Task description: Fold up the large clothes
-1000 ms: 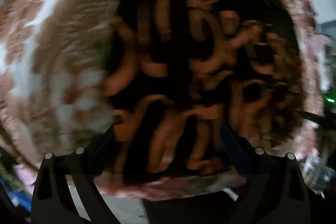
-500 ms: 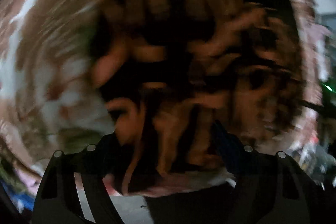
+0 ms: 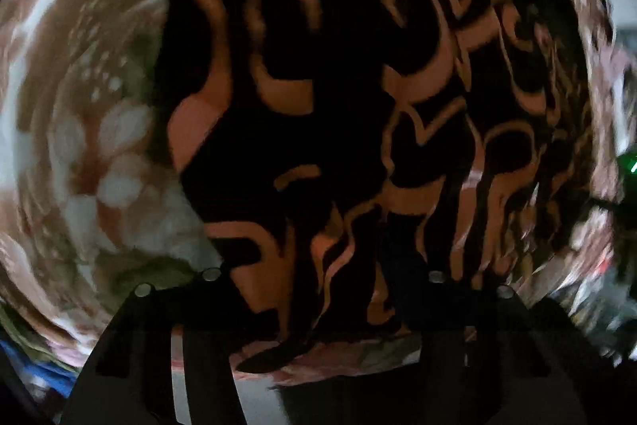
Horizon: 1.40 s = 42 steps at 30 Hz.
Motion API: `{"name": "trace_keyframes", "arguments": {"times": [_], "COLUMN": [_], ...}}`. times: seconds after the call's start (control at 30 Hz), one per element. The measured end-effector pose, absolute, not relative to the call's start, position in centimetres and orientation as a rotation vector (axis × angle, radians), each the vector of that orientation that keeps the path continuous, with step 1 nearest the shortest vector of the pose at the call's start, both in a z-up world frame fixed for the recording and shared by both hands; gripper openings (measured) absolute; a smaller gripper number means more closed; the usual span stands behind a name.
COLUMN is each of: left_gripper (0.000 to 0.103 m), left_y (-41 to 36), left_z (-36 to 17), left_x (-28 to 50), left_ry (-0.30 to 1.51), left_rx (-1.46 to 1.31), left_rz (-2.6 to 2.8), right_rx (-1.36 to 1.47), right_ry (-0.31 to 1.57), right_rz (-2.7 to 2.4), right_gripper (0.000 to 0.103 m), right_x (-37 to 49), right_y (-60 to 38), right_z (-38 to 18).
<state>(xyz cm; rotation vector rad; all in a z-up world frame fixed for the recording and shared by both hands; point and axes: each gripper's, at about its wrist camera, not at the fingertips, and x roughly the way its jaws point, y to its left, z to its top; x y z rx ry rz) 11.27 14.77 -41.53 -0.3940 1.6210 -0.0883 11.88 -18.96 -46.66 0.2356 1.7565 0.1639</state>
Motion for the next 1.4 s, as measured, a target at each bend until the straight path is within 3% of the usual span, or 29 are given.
{"name": "trace_keyframes", "arguments": {"times": [0.07,0.13,0.2,0.27,0.4,0.87,1.4], "left_gripper": [0.051,0.039,0.016,0.014,0.011,0.01,0.01], "left_y": [14.7,14.7,13.3,12.7,12.2,7.5,9.9], "left_z": [-41.1,-40.7,-40.3,-39.7,-38.3,-29.0,-18.0], "left_x": [11.2,11.3,11.4,11.7,12.3,18.4,33.1], "left_ry": [1.628,1.633,1.63,1.626,1.59,1.34,0.952], "left_rx": [-0.392,-0.401,-0.393,-0.388,-0.318,-0.35,-0.292], "left_rz": [-0.077,-0.104,-0.125,-0.142,-0.194,-0.343,-0.379], "right_rx": [0.224,0.182,0.166,0.183,0.082,0.053,-0.092], "right_ry": [1.76,1.751,1.753,1.755,1.74,1.5,1.084], "right_rz": [0.15,0.159,0.2,0.223,0.2,0.327,0.346], "right_gripper": [0.033,0.035,0.025,0.015,0.011,0.01,0.01], "right_x": [12.0,11.9,11.7,11.7,11.3,14.7,29.8], "right_y": [-18.8,-19.0,-18.9,-18.6,-17.3,-10.9,-8.6], "right_z": [-46.2,-45.7,-45.8,-45.9,-45.2,-33.8,-22.1]}}
